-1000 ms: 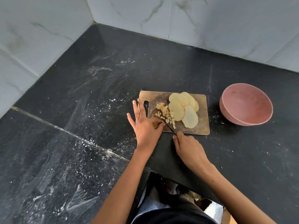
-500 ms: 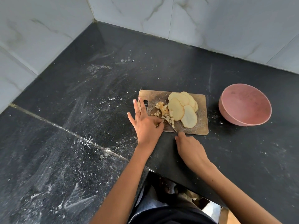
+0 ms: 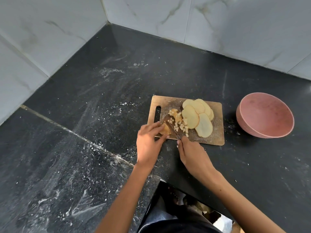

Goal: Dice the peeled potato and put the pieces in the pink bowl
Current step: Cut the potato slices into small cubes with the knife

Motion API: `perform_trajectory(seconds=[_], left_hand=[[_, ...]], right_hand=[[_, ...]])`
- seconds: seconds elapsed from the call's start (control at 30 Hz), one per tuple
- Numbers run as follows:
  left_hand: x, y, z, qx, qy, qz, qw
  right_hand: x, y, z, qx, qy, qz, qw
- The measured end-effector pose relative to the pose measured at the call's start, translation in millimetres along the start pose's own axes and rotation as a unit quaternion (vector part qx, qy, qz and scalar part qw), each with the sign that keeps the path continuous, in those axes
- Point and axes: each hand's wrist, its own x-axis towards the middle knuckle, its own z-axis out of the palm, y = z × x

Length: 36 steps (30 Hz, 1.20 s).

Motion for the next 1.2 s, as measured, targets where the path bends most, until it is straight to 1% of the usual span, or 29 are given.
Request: perform_trajectory(seconds=[0.13,0.4,0.53,0.7,0.87,1.0,1.1,1.2], left_hand=[[-1.7,2.2,6.9,-0.006,0.019,-0.013,1.0],[-3.1,-1.1,7.5,-0.002,0.022,0.039,0.999],[-1.2,-1.0,6.5,-0.004,0.013,0.044,0.999],[-0.3,-1.3,5.3,-0.021,-0.001,0.03,0.999],[1.9,-5.6,4.2,-0.022,-0.009,0.041,0.999],[1.2,-6.4,4.1,-0.024,-0.014,0.032,0.999],[1.5,-6.6,5.1,-0.025,-0.009,0.033,0.999],[0.4,-5.6,5.8,-0.024,0.0,0.032,0.999]], right_hand=[[10.2,-10.5,3.5,-0.025,-0.009,0.009,1.0],[18.1,-19.0,8.3,-0.081,-0.031,0.037,0.996],[24.8,-23.3,6.8,-0.091,-0.061,0.04,0.993],[10.0,-16.2,10.6,-0.074,-0.111,0.097,0.986],[23.0,-24.1,13.0,-0.073,-0.099,0.095,0.988],[-3.4,-11.8,14.6,-0.091,-0.11,0.094,0.985],[2.7,-10.5,12.1,-0.049,-0.09,0.086,0.991],[8.8,-6.4,11.4,-0.003,-0.086,0.069,0.994]])
